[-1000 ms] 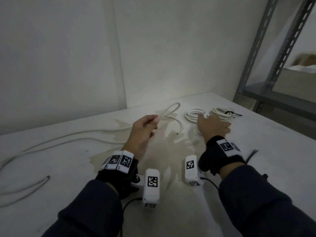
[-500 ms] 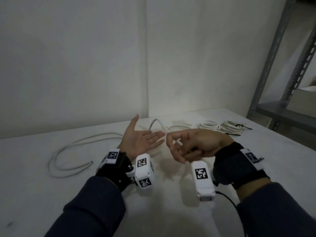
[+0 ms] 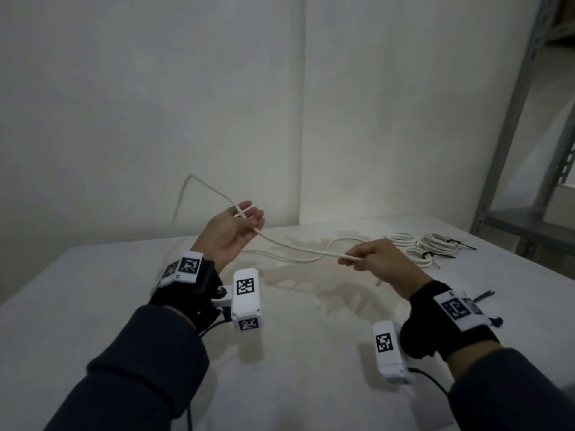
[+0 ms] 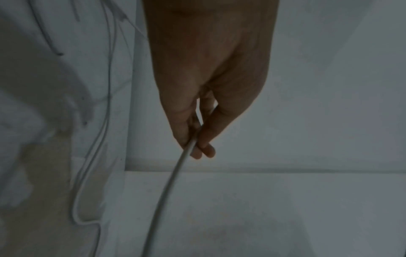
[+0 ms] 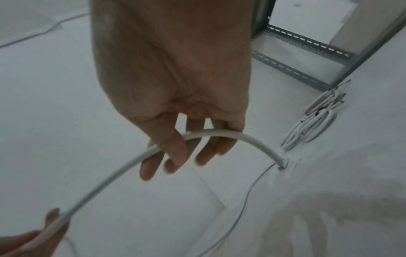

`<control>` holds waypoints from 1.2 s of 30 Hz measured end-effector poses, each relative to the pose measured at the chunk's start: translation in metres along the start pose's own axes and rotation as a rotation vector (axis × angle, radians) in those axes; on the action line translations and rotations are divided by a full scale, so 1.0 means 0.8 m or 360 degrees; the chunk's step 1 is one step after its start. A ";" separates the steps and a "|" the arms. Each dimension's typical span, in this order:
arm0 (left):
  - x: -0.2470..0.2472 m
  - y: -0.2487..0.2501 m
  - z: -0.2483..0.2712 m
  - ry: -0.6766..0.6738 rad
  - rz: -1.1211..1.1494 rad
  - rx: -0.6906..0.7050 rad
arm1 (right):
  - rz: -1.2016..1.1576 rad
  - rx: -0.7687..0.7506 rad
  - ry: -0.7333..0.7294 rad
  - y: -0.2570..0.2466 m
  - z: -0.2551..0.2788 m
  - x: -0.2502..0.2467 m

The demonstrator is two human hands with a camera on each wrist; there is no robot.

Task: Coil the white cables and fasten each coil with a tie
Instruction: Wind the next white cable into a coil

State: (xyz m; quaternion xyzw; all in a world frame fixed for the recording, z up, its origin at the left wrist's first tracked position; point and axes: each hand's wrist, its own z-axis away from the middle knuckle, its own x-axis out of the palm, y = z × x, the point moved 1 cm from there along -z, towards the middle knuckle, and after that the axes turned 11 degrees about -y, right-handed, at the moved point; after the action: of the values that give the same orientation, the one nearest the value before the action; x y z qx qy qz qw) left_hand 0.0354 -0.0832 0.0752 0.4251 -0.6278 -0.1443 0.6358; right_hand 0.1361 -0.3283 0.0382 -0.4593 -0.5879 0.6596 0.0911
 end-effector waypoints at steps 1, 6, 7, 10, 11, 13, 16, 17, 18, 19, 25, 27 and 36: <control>-0.005 0.013 0.006 0.0009 -0.0034 0.0027 | 0.0131 0.0064 0.0141 0.004 -0.006 0.003; -0.040 0.077 0.022 0.0405 0.0124 0.0272 | 0.0780 0.0591 0.0449 0.022 -0.019 0.016; -0.051 0.087 0.022 0.0554 0.0067 0.0344 | 0.0747 0.0618 0.0324 0.023 -0.020 0.022; -0.067 0.099 0.024 0.0653 -0.0285 0.0225 | 0.0130 0.0518 0.0061 0.021 -0.026 0.044; -0.066 0.098 0.027 0.0572 -0.0430 0.0128 | -0.0270 0.0477 0.0017 0.017 -0.027 0.057; -0.056 0.093 0.037 0.0341 -0.0800 -0.0080 | -0.0781 0.0504 -0.0042 0.002 -0.027 0.081; -0.041 0.088 0.047 -0.0091 -0.1173 -0.0241 | -0.0748 0.0487 -0.0128 -0.018 -0.034 0.108; -0.038 0.088 0.049 -0.0217 -0.1184 -0.0230 | -0.0695 0.0445 -0.0120 -0.022 -0.039 0.114; -0.038 0.091 0.048 -0.0311 -0.1163 -0.0196 | -0.0664 0.0397 -0.0106 -0.024 -0.043 0.119; -0.039 0.096 0.048 -0.0380 -0.1108 -0.0147 | -0.0654 0.0353 -0.0088 -0.025 -0.048 0.122; -0.070 0.136 0.041 -0.0656 -0.0724 -0.0044 | -0.0757 0.0315 0.0033 -0.024 -0.071 0.131; -0.081 0.145 0.039 -0.0711 -0.0671 -0.0077 | -0.0832 0.0337 0.0077 -0.018 -0.078 0.133; -0.164 0.116 0.004 0.0939 -0.1767 -0.0343 | -0.1161 0.0331 0.0171 -0.008 -0.109 0.155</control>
State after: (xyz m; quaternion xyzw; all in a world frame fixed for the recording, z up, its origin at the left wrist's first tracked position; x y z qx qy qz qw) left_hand -0.0220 0.0652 0.0532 0.6427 -0.0946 -0.3915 0.6517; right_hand 0.1259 -0.1840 -0.0080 -0.2420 -0.6371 0.6150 0.3967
